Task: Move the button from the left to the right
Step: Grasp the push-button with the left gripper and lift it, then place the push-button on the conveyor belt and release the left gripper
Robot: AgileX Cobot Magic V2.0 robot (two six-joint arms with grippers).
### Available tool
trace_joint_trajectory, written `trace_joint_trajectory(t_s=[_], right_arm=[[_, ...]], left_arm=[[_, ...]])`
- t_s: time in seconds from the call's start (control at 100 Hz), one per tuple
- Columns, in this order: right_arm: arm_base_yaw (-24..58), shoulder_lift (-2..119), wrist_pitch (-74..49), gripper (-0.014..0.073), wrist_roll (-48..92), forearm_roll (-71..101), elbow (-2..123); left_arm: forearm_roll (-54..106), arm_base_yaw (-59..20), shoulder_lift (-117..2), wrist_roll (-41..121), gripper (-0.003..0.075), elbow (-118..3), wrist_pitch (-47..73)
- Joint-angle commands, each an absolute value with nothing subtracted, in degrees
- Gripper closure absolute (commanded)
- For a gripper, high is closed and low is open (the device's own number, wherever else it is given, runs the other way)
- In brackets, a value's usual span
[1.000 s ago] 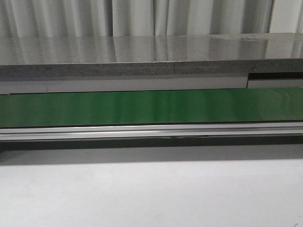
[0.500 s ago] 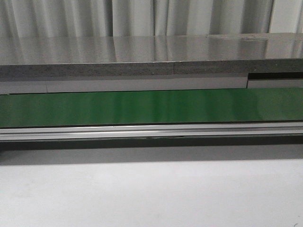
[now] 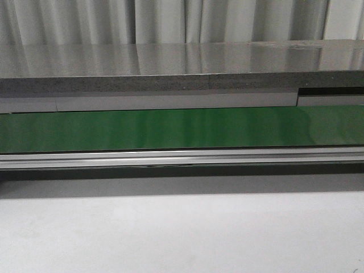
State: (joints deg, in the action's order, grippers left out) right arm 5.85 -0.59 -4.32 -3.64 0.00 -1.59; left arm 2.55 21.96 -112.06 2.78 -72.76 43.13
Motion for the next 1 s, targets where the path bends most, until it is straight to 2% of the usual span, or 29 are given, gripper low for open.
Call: trace_joint_trajectory(t_s=[0.0, 0.3, 0.45, 0.86, 0.93, 0.99], right_arm=[[5.8, -1.7, 0.6, 0.0662, -3.5, -0.6, -0.6], [5.8, -1.7, 0.6, 0.0662, -3.5, -0.6, -0.6], [5.8, -1.7, 0.6, 0.0662, -3.5, -0.6, -0.6], [5.8, -1.7, 0.6, 0.0662, -3.5, -0.6, -0.6], [5.8, -1.7, 0.6, 0.0662, -3.5, -0.6, -0.6], [5.8, -1.7, 0.6, 0.0662, -3.5, -0.6, -0.6]], left_arm=[[3.0, 22.1, -106.3, 2.7, 0.0741, -75.6, 43.1], [6.9, 20.7, -98.5, 6.2, 0.0741, -77.9, 47.2], [11.9, 18.0, -98.4, 10.4, 0.0741, -77.6, 49.3], [11.8, 11.4, -98.4, 12.9, 0.0737, -77.4, 49.3], [11.7, 11.4, -98.4, 12.9, 0.0702, -77.4, 49.3], [11.7, 11.4, -98.4, 13.0, 0.0628, -77.4, 49.3]])
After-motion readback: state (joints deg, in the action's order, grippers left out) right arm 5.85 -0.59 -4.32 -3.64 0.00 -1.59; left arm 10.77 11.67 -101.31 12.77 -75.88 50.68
